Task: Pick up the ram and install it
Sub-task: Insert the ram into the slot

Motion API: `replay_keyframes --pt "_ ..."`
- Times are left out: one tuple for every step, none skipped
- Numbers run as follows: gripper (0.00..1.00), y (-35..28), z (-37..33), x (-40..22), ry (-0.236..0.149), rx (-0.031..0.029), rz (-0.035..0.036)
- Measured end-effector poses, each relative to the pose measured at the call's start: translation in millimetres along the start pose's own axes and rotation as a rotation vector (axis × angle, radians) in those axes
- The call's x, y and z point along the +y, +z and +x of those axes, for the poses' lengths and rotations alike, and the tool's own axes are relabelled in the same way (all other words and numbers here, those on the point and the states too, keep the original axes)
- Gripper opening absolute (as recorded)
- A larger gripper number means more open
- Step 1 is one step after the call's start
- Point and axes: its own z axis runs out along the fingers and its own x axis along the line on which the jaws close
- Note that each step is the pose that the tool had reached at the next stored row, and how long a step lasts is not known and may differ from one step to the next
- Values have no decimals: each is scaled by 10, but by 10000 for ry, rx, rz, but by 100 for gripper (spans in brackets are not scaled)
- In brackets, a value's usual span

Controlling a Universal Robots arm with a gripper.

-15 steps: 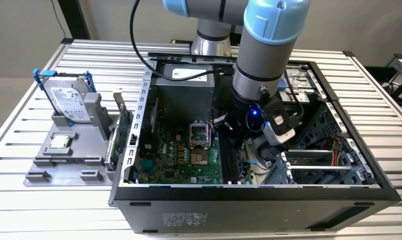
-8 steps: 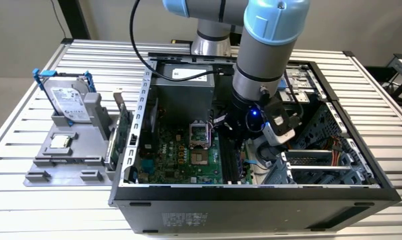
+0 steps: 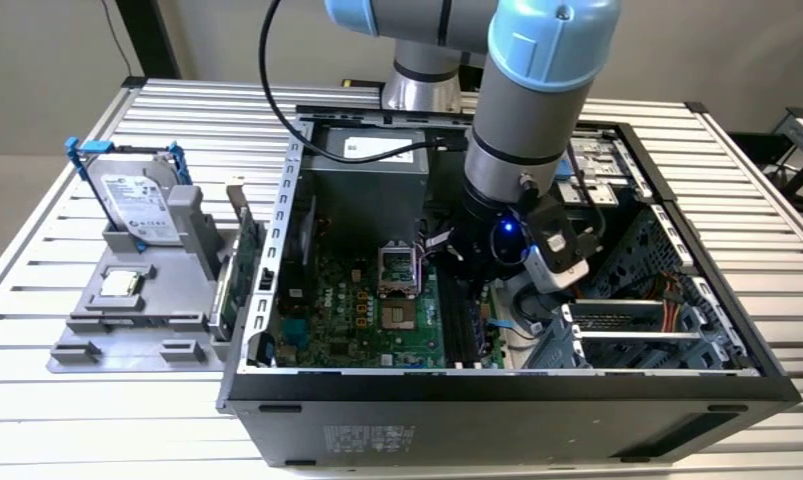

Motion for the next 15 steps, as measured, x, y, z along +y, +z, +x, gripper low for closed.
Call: replay_keyframes --pt "0 6 0 0 6 2 0" --pt "0 8 0 0 13 2 1" --pt "0 8 0 0 20 3 2" --pt "0 8 0 0 26 3 3" --pt "0 9 0 0 35 3 3" --pt "0 9 0 0 54 3 3" --pt "0 10 0 0 88 4 3" --pt "0 10 0 0 124 5 4" --pt "0 8 0 1 156 6 4" --pt "0 -1 -1 0 171 12 4" --pt "0 -15 -1 1 179 21 4" --pt "0 -29 -2 0 185 26 5" --pt "0 -40 -2 0 193 30 7" --pt "0 -40 -2 1 224 31 4" --pt "0 -40 -2 0 299 32 7"
